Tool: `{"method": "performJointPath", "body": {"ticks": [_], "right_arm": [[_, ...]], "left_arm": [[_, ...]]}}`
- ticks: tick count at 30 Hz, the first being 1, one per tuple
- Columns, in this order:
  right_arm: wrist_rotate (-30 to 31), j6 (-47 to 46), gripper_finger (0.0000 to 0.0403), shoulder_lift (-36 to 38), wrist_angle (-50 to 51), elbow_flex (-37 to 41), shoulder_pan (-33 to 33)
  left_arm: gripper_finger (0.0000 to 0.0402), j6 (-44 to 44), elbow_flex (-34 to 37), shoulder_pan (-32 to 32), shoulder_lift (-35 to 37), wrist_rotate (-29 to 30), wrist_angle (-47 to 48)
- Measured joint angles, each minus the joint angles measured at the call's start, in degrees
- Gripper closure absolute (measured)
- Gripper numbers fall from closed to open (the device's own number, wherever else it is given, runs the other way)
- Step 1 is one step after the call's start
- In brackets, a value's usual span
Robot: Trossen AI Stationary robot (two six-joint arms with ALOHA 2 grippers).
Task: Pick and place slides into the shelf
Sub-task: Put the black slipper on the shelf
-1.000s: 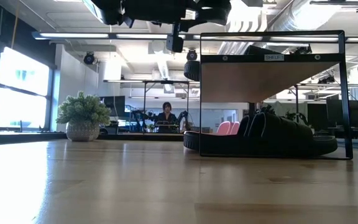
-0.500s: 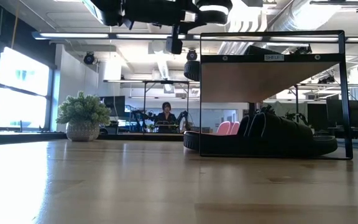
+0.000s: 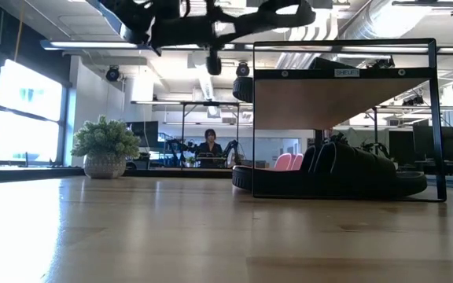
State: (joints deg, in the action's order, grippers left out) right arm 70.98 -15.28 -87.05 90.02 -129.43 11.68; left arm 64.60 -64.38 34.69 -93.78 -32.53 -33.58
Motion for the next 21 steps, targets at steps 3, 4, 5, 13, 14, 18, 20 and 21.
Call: {"method": "performJointPath", "body": {"ticks": [3,4,5,13,14,18,20,21], "right_arm": [[-7.19,-4.61,0.0242,5.04,0.0,0.0,0.7],[-10.13,-5.89,0.0245,6.57,0.02,-0.02,0.68],[-12.91,-7.14,0.0246,8.01,0.02,-0.02,0.68],[-23.71,-13.88,0.0254,17.1,-0.02,7.09,0.68],[-24.49,-14.77,0.0254,18.18,-0.02,9.07,0.68],[-26.13,-19.14,0.0254,22.18,0.03,17.86,0.68],[-27.12,-21.5,0.0254,24.0,-0.03,21.87,0.68],[-27.35,-22.56,0.0254,24.77,-0.12,23.8,0.68]], "left_arm": [[0.0346,0.21,-2.86,4.17,0.01,-12.1,9.62],[0.0346,-0.26,-4.5,5.43,0.0,-16.23,14.12],[0.0346,-1.38,-6.34,6.52,0.0,-19.38,19.01],[0.0346,-21.24,-27.28,12.68,-6.13,-40.17,53.18],[0.0346,-23.39,-29.35,13.04,-7.45,-43.04,55.22],[0.0346,-24.19,-35.61,13.32,-13.03,-47.33,57.64],[0.0346,-23.81,-37.63,13.31,-15.65,-47.5,58.4],[0.0346,-23.85,-38.24,13.45,-16.78,-47.39,59.49]]}}
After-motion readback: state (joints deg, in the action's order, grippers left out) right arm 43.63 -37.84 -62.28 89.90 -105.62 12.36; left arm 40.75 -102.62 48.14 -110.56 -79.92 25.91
